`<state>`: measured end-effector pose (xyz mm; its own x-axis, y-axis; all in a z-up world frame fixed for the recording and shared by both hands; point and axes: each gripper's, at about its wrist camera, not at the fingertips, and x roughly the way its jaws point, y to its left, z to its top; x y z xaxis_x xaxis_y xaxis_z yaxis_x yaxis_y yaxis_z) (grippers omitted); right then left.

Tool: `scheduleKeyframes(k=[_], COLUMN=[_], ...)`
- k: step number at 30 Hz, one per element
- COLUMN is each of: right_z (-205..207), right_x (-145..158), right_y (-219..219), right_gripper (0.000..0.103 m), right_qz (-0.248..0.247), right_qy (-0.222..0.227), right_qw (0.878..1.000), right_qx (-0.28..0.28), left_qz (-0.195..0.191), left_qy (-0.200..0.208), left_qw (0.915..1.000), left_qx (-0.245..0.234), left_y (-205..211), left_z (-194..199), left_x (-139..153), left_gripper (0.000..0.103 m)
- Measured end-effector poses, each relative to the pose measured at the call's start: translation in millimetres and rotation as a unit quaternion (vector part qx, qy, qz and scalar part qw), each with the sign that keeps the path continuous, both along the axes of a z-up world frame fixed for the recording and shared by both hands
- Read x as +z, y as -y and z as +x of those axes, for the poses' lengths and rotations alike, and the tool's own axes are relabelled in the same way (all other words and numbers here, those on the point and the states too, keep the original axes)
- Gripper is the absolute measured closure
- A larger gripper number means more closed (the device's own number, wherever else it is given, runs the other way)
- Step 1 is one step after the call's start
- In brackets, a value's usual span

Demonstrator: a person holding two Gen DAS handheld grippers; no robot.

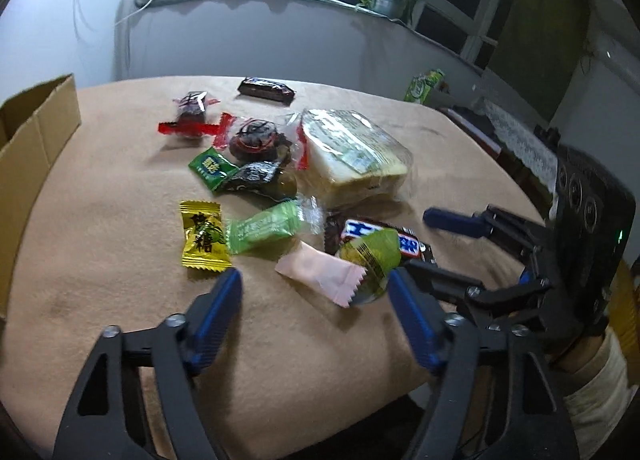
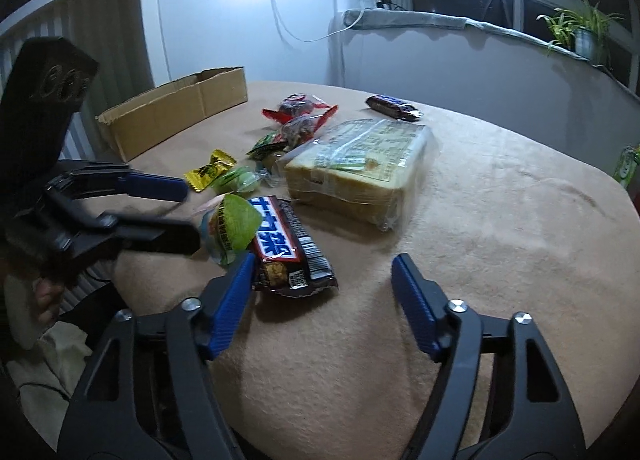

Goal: Organize snacks
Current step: 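Grasp the Snickers bar with the right tool while the left tool grasps the pink wrapper, then carry the Snickers bar and pink wrapper into the cardboard box and release both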

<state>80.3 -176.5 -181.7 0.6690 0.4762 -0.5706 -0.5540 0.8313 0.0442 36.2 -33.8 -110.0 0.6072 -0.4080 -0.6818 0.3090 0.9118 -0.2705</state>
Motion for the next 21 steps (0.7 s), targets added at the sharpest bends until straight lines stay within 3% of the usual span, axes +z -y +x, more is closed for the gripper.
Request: scheduleKeyframes(k=[2,3,7,10,12,16,18,21], right_z=[1.0,2.9,7.3,4.2,1.8,-5.7,-9.7,-13.2], right_x=[-0.8,-0.9,-3.0,-3.6,-3.1,-4.1,-4.9,-4.6], right_y=[-4.0,-7.6,-19.8,-22.3,-18.4,-4.0,5.2,12.9], right_gripper=[0.037,0.038,0.059,0.06,0.061,0.061,0.061,0.061], right_qz=[0.0,0.0,0.004,0.001,0.008,0.022,0.026,0.028], right_qy=[0.001,0.001,-0.004,-0.001,-0.003,-0.006,-0.009,-0.01], right_qw=[1.0,1.0,0.999,1.0,1.0,1.0,1.0,0.999], right_qx=[0.012,0.017,0.034,0.031,0.023,0.0,-0.013,-0.023], left_qz=[-0.003,-0.003,-0.007,0.006,0.007,0.02,0.022,0.018], left_qy=[-0.001,-0.004,-0.01,-0.009,-0.011,-0.011,-0.01,-0.011], left_qw=[1.0,0.9999,0.9998,0.9999,0.9999,0.9996,0.9996,0.9998], left_qx=[0.006,0.009,0.013,0.0,-0.007,-0.017,-0.012,0.005], left_y=[-3.8,-5.3,-8.9,0.0,3.6,6.1,2.1,-8.3], left_z=[2.0,3.6,5.4,3.6,1.1,-7.0,-7.4,-4.5], left_x=[0.7,0.1,-1.8,-2.2,-1.4,-4.5,-5.3,-5.2], left_gripper=[0.036,0.042,0.048,0.055,0.067,0.07,0.082,0.089])
